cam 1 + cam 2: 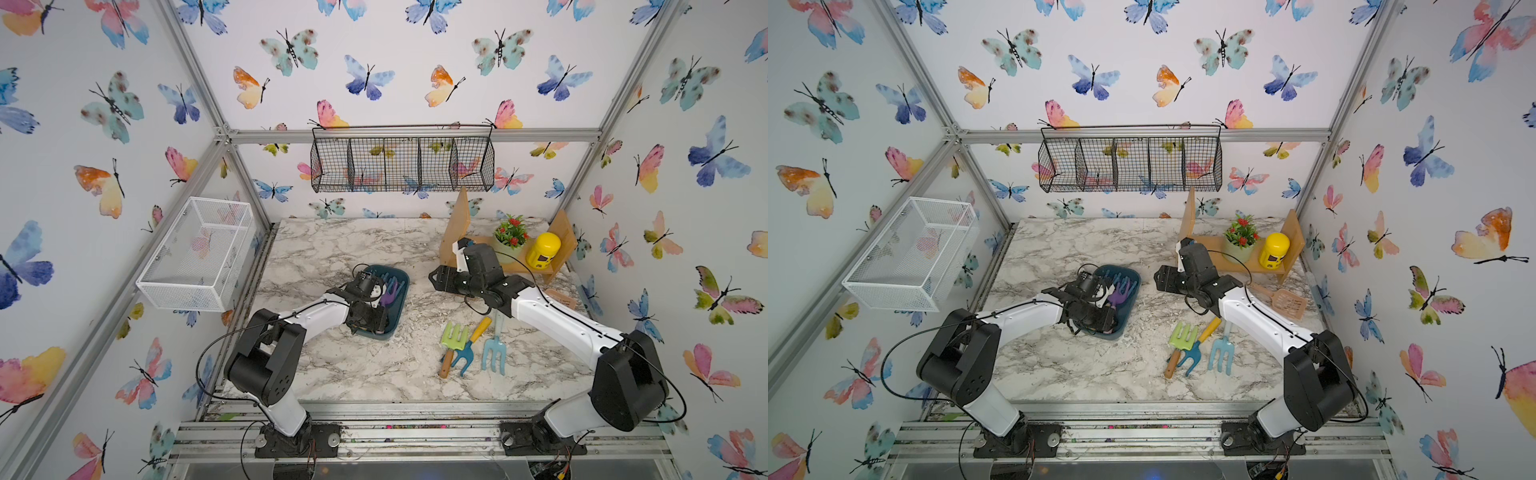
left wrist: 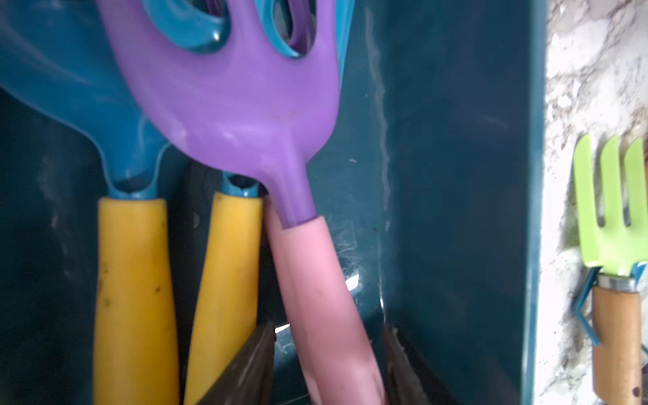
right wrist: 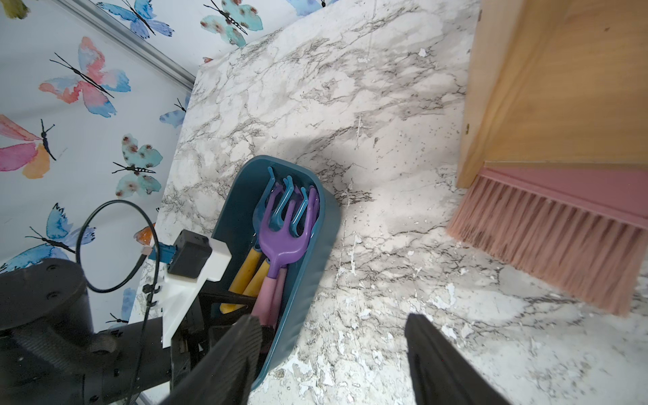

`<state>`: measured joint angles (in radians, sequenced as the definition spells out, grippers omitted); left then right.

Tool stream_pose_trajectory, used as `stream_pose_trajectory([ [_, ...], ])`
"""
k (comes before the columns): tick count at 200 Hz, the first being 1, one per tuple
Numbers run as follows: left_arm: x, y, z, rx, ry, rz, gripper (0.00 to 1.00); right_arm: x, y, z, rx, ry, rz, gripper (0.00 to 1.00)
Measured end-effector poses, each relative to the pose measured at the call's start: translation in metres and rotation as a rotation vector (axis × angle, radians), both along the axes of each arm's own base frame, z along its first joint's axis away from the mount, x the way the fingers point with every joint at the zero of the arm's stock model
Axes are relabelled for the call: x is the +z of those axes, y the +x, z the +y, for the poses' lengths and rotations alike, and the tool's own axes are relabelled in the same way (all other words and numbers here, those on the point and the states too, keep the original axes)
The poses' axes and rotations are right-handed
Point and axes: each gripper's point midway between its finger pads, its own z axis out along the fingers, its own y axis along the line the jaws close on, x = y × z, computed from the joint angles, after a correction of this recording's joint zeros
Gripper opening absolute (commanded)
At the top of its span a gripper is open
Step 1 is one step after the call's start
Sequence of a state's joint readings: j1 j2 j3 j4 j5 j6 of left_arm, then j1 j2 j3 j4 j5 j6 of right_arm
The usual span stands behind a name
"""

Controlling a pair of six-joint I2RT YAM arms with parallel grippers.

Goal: Put the rake into the storage box
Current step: Place the rake in the storage box, then pick up the rake at the center of the board.

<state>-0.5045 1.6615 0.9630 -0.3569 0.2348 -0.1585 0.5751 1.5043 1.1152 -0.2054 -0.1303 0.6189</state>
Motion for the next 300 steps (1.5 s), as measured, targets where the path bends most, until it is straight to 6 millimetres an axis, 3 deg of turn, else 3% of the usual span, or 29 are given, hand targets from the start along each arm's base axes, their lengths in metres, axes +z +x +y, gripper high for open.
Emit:
stream_pose_trajectory([
  [33,0.003,0.002,0.004,0.013,0.027,-0.005,0.53,-0.001,0.000,0.000,0.000,-0.001,0.003,0.71],
  [49,0.020,0.013,0.004,0.028,0.044,-0.045,0.54,-0.002,0.000,0.000,0.000,-0.003,0.006,0.71],
  [62,0.045,0.030,0.001,0.044,0.035,-0.115,0.54,-0.006,-0.002,-0.002,0.000,-0.010,0.016,0.71],
  [93,0.137,0.072,-0.010,0.091,-0.051,-0.357,0.55,-0.027,-0.014,-0.010,0.001,-0.059,0.083,0.71],
  [109,0.168,0.082,-0.012,0.119,-0.092,-0.444,0.56,-0.039,-0.022,-0.015,0.010,-0.099,0.129,0.70],
  [120,0.179,0.085,-0.012,0.136,-0.110,-0.475,0.56,-0.050,-0.028,-0.018,0.022,-0.128,0.159,0.69],
  [137,0.180,0.088,-0.012,0.154,-0.122,-0.485,0.56,-0.074,-0.045,-0.024,0.053,-0.166,0.230,0.68],
  [175,0.161,0.087,-0.012,0.177,-0.116,-0.439,0.56,-0.124,-0.100,-0.043,0.126,-0.226,0.432,0.67],
  [225,0.151,0.085,-0.011,0.189,-0.115,-0.418,0.56,-0.138,-0.139,-0.040,0.211,-0.155,0.542,0.63],
  [300,0.147,0.085,-0.011,0.190,-0.112,-0.411,0.56,-0.156,-0.162,-0.031,0.265,-0.153,0.620,0.56],
])
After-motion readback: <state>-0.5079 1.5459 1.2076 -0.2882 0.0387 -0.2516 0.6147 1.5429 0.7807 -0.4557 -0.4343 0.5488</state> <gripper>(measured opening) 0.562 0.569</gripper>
